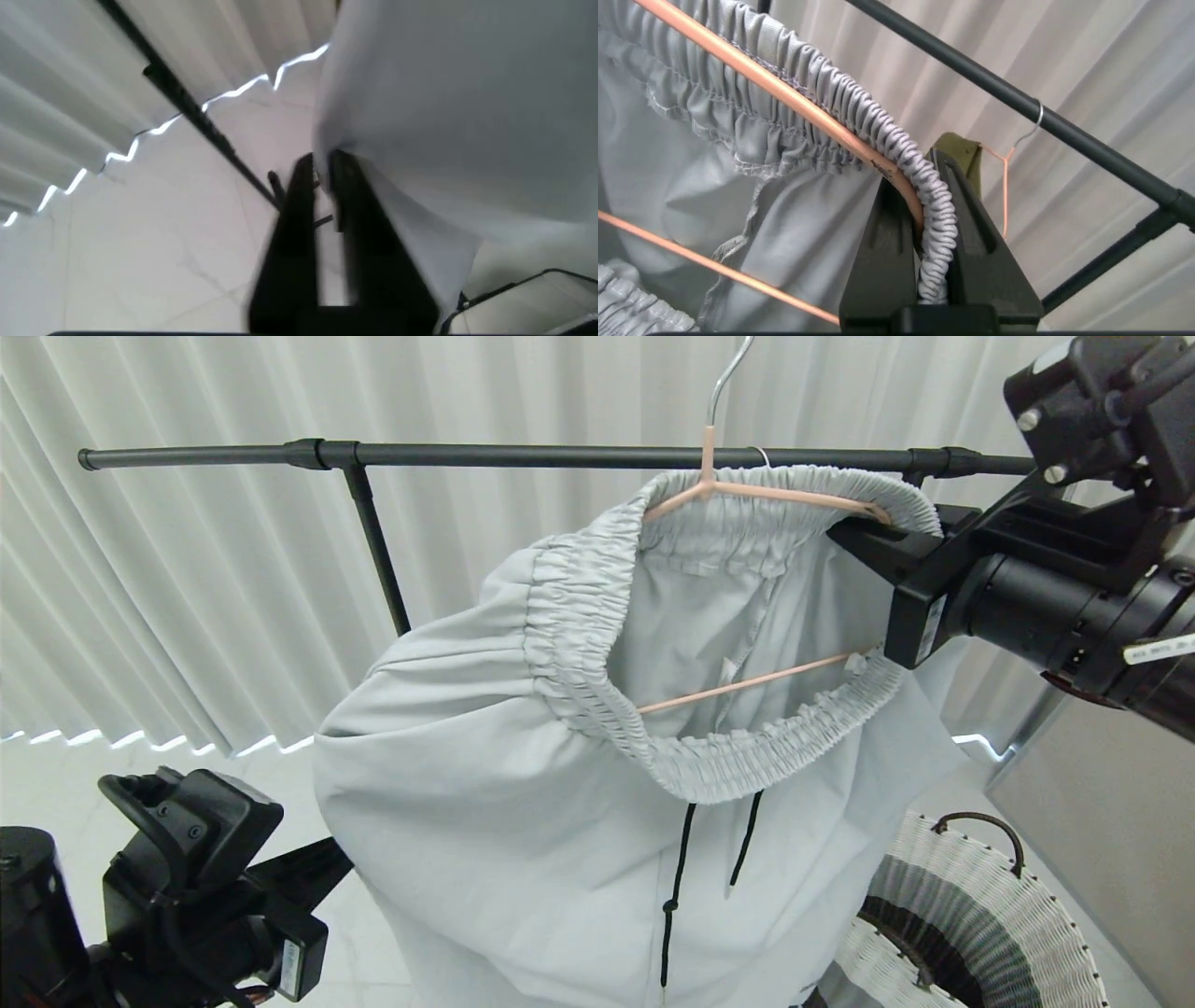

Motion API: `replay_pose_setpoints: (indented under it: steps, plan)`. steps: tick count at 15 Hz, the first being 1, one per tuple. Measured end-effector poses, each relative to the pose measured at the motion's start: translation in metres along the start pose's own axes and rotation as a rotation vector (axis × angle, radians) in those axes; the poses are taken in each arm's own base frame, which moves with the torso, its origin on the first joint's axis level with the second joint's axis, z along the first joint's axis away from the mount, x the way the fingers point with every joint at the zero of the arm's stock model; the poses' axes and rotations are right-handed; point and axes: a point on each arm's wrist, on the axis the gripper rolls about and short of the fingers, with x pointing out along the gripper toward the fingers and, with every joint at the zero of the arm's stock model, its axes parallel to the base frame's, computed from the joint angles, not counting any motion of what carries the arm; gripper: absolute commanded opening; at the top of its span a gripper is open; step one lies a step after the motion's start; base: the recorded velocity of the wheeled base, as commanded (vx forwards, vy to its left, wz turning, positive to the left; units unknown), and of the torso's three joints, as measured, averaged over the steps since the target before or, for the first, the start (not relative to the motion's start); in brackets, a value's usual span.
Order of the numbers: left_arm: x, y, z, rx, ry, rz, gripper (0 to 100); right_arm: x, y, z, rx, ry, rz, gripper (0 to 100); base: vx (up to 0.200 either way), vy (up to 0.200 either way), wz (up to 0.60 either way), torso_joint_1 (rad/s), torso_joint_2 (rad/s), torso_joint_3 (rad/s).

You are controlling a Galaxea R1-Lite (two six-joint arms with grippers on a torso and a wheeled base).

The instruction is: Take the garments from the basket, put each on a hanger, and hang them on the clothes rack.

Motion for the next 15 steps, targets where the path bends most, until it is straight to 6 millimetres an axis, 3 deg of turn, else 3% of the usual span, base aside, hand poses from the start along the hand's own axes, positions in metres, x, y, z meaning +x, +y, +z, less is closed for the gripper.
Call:
replay_pose_setpoints:
  steps: [7,11,12,15]
  plan:
    - [-0.005,0.025,-0.028,-0.023,0.138,0.187,0,0.003,-0.021,-0.005,-0.002,0.036,-0.107,0,0.0,0.0,0.0,0.0,0.0,0.0]
    - [-0.005,0.028,-0.032,-0.026,0.166,0.22,0,0.004,-0.022,-0.005,0.013,0.042,-0.111,0,0.0,0.0,0.0,0.0,0.0,0.0]
    - [-0.006,0.026,-0.03,-0.02,0.158,0.211,100,0.004,-0.022,-0.005,0.013,0.041,-0.111,0,0.0,0.0,0.0,0.0,0.0,0.0]
    - [-0.009,0.021,-0.027,0.002,0.125,0.182,100,0.003,-0.023,-0.006,0.014,0.052,-0.12,0,0.0,0.0,0.0,0.0,0.0,0.0]
